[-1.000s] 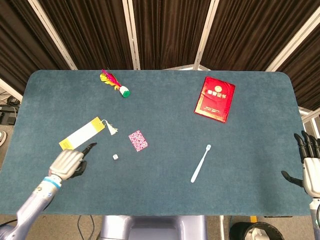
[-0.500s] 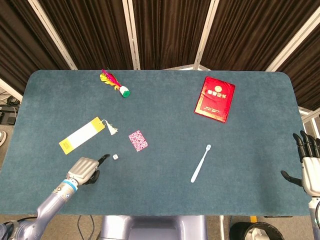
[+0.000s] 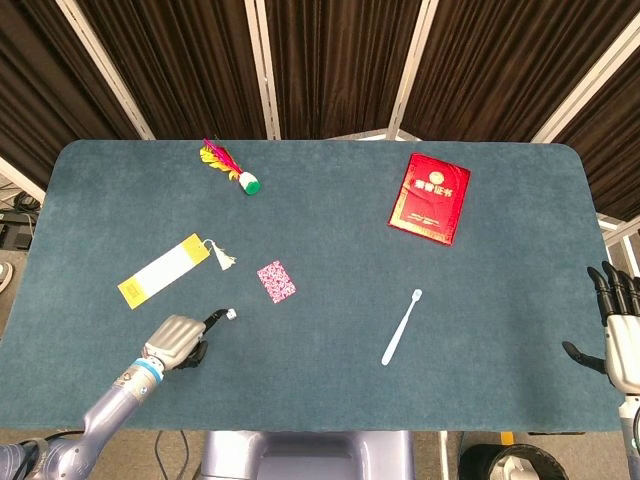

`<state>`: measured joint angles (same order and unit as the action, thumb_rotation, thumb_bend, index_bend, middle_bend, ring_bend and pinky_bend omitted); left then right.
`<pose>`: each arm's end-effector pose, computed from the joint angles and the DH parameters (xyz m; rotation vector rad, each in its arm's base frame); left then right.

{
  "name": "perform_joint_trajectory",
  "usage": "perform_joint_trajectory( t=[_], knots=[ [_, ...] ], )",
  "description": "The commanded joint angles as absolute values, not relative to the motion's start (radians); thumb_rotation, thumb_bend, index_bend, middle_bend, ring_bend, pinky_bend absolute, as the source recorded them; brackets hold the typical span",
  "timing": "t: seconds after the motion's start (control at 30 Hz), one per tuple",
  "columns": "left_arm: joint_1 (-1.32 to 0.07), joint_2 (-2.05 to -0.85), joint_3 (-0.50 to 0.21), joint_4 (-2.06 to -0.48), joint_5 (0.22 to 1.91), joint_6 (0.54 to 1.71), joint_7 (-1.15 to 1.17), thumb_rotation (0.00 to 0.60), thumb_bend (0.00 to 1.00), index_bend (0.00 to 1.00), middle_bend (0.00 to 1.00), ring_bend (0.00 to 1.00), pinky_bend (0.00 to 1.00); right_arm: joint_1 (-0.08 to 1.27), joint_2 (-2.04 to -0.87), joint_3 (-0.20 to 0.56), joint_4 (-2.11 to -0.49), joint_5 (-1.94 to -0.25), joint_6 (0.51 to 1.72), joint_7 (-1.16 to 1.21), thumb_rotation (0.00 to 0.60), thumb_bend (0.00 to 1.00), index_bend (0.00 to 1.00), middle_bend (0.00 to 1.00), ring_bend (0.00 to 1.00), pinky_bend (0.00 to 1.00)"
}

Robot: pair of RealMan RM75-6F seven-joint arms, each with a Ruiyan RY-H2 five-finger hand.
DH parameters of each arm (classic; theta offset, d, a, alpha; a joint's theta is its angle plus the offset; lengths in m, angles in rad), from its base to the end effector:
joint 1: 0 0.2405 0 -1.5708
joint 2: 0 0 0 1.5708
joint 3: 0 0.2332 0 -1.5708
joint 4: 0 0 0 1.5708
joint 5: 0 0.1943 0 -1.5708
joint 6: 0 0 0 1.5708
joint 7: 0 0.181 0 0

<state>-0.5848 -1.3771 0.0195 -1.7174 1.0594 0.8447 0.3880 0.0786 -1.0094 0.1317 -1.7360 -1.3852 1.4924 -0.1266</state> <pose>-0.1970 0.2644 -0.0278 -2.0191 -1.2241 -0.5790 -0.2783 -0.2261 0.2064 1.2824 -0.8104 0.8259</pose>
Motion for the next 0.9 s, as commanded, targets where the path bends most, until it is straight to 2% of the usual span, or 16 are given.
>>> perform_joint_trajectory(
  t=[0.03,0.37,0.67,0.9],
  knots=[
    [-0.591,-1.381,0.022,-1.719,1.049,0.835,0.388,0.600,0.77,0.04,0.99,0.90,1.00,0.078,-1.008,0.133,-1.736,-1.384,1.494,-0.123,0.600,0.00,0.00,0.00,0.00,0.00],
    [-0.608,-1.375,0.038,-1.733,1.020,0.814,0.398,0.600,0.77,0.04,0.99,0.90,1.00,0.076,-1.005,0.133,-1.735,-1.388,1.498,-0.115,0.600,0.00,0.00,0.00,0.00,0.00],
    [-0.608,-1.345,0.080,-1.755,1.014,0.795,0.393,0.600,0.77,0.04,0.99,0.90,1.00,0.074,-1.003,0.133,-1.737,-1.391,1.501,-0.112,0.600,0.00,0.00,0.00,0.00,0.00],
    [-0.570,-1.301,0.071,-1.793,1.113,0.861,0.302,0.600,0.77,0.05,0.99,0.90,1.00,0.074,-1.001,0.131,-1.738,-1.397,1.502,-0.112,0.600,0.00,0.00,0.00,0.00,0.00]
  ],
)
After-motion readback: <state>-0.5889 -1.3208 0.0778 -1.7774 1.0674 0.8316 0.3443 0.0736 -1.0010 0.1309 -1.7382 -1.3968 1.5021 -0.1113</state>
